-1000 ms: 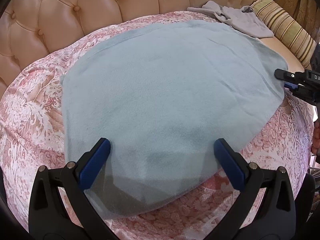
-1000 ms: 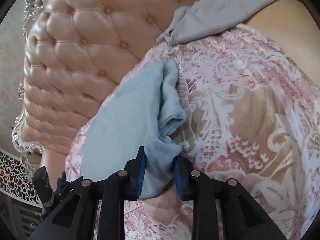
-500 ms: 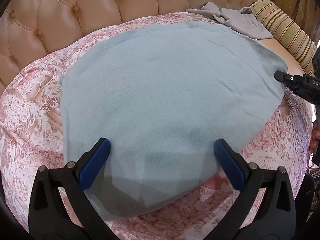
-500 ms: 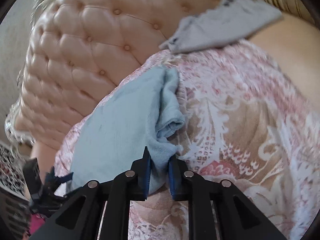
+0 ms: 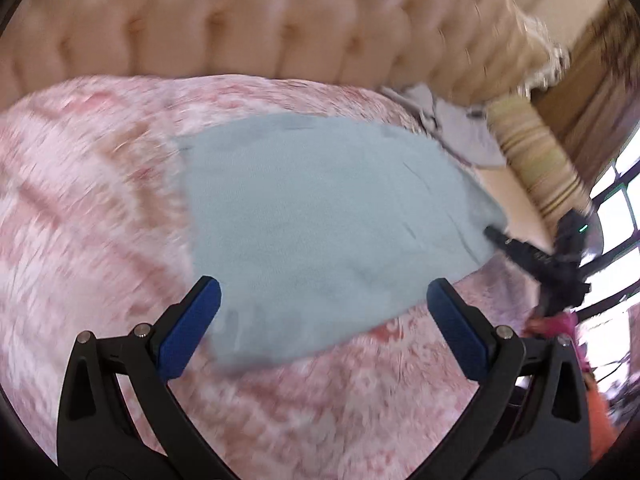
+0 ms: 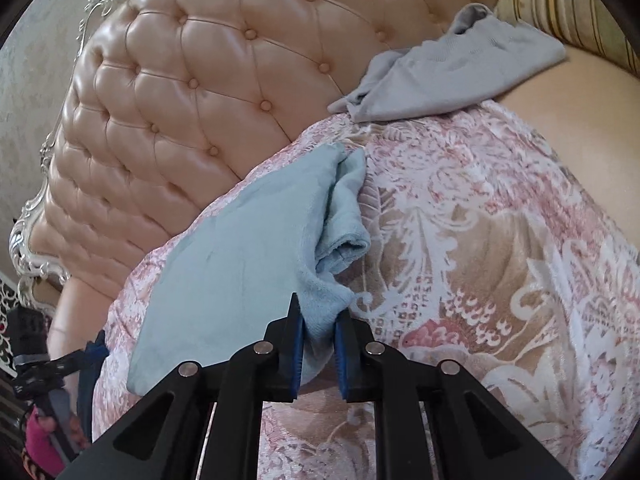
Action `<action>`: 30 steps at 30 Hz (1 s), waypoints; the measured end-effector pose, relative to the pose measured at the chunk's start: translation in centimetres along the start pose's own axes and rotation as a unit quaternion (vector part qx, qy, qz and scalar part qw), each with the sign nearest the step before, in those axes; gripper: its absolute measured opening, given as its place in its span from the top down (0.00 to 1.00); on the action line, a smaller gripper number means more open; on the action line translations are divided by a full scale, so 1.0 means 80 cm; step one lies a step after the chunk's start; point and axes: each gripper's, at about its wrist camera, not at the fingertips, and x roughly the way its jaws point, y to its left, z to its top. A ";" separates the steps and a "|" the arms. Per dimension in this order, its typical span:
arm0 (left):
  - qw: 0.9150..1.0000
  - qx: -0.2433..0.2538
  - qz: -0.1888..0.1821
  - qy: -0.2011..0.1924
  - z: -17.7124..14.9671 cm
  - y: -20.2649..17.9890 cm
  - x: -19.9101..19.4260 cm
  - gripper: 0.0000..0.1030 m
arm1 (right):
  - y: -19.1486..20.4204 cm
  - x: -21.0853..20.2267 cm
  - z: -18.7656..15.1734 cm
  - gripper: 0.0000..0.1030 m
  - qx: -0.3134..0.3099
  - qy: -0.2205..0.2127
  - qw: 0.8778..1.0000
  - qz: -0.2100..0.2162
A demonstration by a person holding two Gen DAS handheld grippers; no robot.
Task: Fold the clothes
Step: 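Close the right tool on the shirt edge while the left tool hovers above, then close the left tool on the shirt edge beside the right tool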
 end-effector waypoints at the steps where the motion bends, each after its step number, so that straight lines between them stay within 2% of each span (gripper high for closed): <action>1: 1.000 -0.020 -0.005 0.009 -0.006 0.012 -0.004 0.00 | -0.002 0.001 -0.001 0.87 0.005 0.000 1.000 0.003; 4: 0.994 -0.091 -0.042 0.034 -0.030 0.050 -0.004 0.00 | -0.007 0.002 -0.003 0.87 0.019 -0.002 1.000 0.011; 9: 0.973 -0.196 -0.098 0.067 -0.064 0.073 0.019 0.00 | -0.012 0.004 -0.003 0.87 0.024 0.004 1.000 0.015; 19: 0.967 -0.216 -0.117 0.066 -0.056 0.062 0.050 0.00 | -0.012 0.003 -0.002 0.84 0.014 0.014 1.000 0.008; 25: 0.964 -0.231 -0.128 0.035 -0.050 0.078 0.051 0.00 | -0.011 0.003 -0.001 0.83 0.009 0.017 1.000 0.005; 30: 0.965 -0.223 -0.136 0.005 -0.041 0.076 0.042 0.00 | -0.010 0.004 -0.001 0.83 0.003 0.019 1.000 0.000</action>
